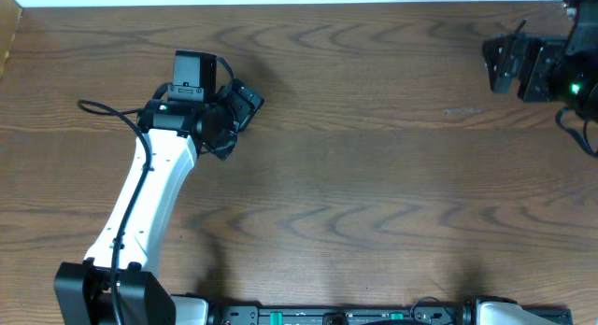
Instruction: Untangle cables
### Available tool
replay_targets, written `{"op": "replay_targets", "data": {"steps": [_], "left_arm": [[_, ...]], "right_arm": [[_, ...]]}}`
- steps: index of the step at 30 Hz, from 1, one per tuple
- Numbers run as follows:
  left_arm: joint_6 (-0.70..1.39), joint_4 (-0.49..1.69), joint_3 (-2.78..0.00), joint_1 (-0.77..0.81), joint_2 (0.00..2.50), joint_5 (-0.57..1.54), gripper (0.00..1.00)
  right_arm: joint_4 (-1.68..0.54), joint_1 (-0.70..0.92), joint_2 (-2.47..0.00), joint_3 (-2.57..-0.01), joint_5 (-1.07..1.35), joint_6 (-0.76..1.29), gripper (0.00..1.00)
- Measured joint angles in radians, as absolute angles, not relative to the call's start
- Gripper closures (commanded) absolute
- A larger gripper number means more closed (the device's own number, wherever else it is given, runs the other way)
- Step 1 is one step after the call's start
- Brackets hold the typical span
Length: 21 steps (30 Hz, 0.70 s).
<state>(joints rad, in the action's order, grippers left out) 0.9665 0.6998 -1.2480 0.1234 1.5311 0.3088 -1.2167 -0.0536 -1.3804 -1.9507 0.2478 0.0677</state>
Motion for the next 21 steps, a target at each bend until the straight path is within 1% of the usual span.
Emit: {"op": "replay_targets", "data": {"steps": [5,8,11,14,17,21], "left_arm": [[0.969,0.700,-1.248,0.123,1.531,0.309,0.06],[0.969,0.700,-1.248,0.123,1.531,0.309,0.06],[0.969,0.700,-1.248,0.123,1.531,0.309,0.06],[0.969,0.699,-1.248,0.123,1.531,0.309,0.06],[0.969,0.700,-1.248,0.123,1.531,0.309,0.06],[0.970,0.700,-1.248,0.123,1.531,0.309,0.06]], "right_arm": [[-1.284,-0.054,-1.383,-1.950,0.245,0.068,0.01],[-1.365,-0.054,-1.383,-1.950,0.233,0.068,0.01],[-1.365,-0.054,-1.382,-1.932,0.215,0.063,0.01],[-1.238,-0.053,-1.358,-1.813,0.206,0.044,0.01],[-0.974,-0.028,-1.277,-1.570,0.198,0.035,0.01],[-0.703,0.010,-1.111,-1.263,0.196,0.020,0.01]]}}
